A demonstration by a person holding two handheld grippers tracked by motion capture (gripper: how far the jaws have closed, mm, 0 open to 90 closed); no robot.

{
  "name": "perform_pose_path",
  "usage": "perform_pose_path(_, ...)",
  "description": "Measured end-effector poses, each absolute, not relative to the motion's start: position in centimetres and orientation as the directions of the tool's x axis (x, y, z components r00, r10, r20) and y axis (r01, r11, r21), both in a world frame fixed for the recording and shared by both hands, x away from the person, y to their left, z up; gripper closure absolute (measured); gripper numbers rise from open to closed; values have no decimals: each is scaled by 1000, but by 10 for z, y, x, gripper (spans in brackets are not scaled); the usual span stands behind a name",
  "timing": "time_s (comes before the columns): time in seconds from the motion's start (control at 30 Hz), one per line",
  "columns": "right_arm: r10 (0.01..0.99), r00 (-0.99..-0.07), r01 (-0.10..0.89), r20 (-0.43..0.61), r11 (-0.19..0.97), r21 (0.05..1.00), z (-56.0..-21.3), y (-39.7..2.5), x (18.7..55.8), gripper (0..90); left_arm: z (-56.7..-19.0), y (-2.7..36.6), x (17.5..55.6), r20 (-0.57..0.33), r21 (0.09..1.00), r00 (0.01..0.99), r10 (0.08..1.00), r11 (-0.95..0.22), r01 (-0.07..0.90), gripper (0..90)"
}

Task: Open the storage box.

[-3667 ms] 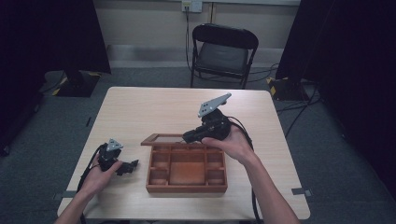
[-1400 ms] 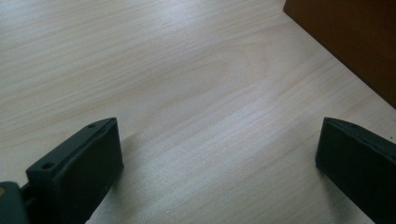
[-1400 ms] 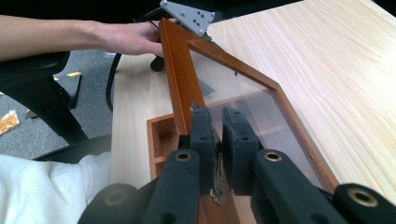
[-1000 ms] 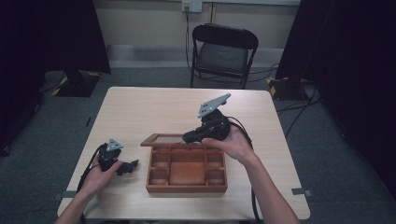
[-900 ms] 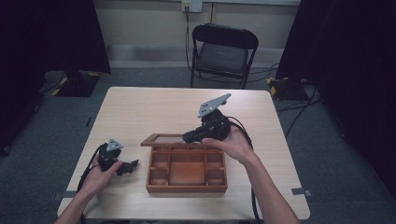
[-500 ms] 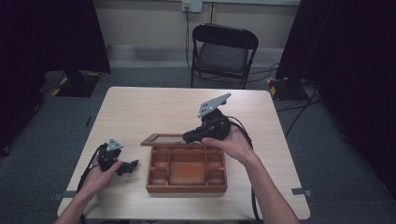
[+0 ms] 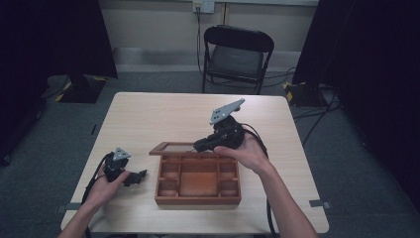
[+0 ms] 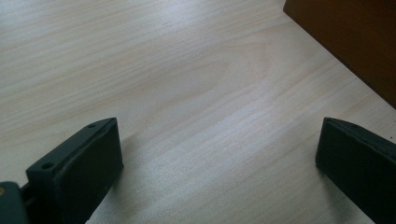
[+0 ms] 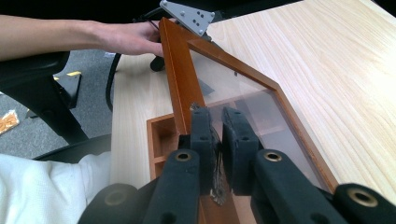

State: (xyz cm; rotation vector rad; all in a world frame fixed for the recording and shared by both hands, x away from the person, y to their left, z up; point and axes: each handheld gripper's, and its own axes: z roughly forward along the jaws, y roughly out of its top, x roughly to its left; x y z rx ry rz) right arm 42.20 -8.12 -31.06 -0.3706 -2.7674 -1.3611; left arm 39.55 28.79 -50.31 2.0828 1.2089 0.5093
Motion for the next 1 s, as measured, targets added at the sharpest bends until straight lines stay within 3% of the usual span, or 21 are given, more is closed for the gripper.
perform_pose_path(1.0, 195, -971, 227, 136, 588, 776, -311, -81, 422, 836, -503, 288, 395, 2, 713, 495, 869, -349, 609, 0)
